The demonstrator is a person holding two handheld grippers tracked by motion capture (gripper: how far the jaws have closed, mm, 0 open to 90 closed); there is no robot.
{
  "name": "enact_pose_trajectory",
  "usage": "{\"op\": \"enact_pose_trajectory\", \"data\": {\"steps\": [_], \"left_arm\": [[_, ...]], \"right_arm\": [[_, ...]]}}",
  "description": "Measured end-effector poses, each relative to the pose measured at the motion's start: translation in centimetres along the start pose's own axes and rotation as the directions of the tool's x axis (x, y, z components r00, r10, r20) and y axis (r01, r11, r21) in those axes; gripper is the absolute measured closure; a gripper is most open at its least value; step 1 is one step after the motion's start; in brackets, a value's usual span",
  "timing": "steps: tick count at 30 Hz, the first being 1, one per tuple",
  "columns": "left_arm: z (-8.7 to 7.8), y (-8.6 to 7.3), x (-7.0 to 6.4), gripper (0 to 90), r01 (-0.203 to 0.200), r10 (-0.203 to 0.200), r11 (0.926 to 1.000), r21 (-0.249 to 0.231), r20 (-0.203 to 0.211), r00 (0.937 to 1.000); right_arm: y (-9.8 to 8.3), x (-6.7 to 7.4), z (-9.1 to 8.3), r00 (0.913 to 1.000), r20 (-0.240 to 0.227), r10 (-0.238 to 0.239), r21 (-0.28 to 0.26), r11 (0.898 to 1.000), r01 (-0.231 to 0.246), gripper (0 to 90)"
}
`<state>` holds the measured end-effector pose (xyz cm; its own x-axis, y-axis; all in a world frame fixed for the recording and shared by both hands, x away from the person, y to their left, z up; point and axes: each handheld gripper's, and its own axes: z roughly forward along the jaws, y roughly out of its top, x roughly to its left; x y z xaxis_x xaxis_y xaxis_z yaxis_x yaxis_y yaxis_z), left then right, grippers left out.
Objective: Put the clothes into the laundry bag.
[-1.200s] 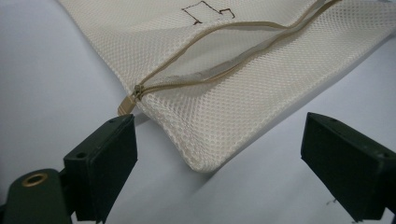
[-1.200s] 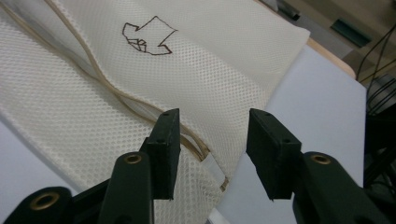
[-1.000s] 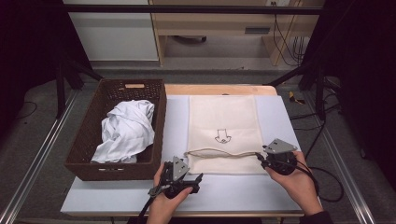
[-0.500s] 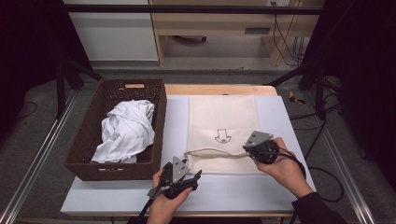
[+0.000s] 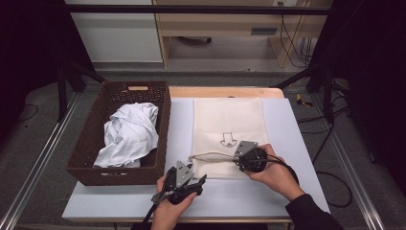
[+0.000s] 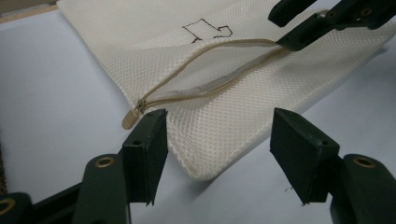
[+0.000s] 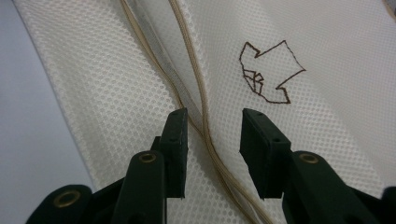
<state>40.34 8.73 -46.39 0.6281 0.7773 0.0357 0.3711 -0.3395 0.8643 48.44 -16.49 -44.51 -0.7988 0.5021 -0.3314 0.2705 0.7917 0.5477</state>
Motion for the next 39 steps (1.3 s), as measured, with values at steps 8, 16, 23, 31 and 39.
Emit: {"op": "enact_pose_trajectory", "data": {"steps": [8, 16, 23, 31, 39], "left_arm": [[-0.2, 0.1, 0.2, 39.2, 0.013, -0.013, 0.9999, -0.009, 0.007, 0.9999], [-0.2, 0.1, 0.0, 40.5, 0.008, -0.007, 0.9999, -0.007, 0.024, 0.9997], [-0.3, 0.1, -0.1, 40.3, 0.01, -0.009, 0.9999, -0.01, 0.034, 0.9994], [-0.1, 0.2, -0.4, 41.6, 0.018, -0.017, 0.9998, -0.011, 0.048, 0.9987], [0.0, 0.0, -0.6, 41.6, 0.011, -0.011, 0.9999, -0.002, 0.053, 0.9985]], "right_arm": [[0.1, 0.0, 1.2, 0.9999, 0.009, 0.008, 0.046, 0.999, -0.008, 83.2], [0.4, -0.6, 0.6, 0.9984, 0.008, 0.056, 0.029, 0.998, -0.057, 87.3], [0.4, -0.3, 1.3, 0.9985, 0.013, 0.054, 0.039, 0.998, -0.054, 83.4], [0.3, -0.4, 2.0, 0.9981, 0.022, 0.058, 0.035, 0.998, -0.059, 73.9], [0.5, -0.7, 1.6, 0.9955, 0.03, 0.09, -0.01, 0.996, -0.09, 87.5]]}}
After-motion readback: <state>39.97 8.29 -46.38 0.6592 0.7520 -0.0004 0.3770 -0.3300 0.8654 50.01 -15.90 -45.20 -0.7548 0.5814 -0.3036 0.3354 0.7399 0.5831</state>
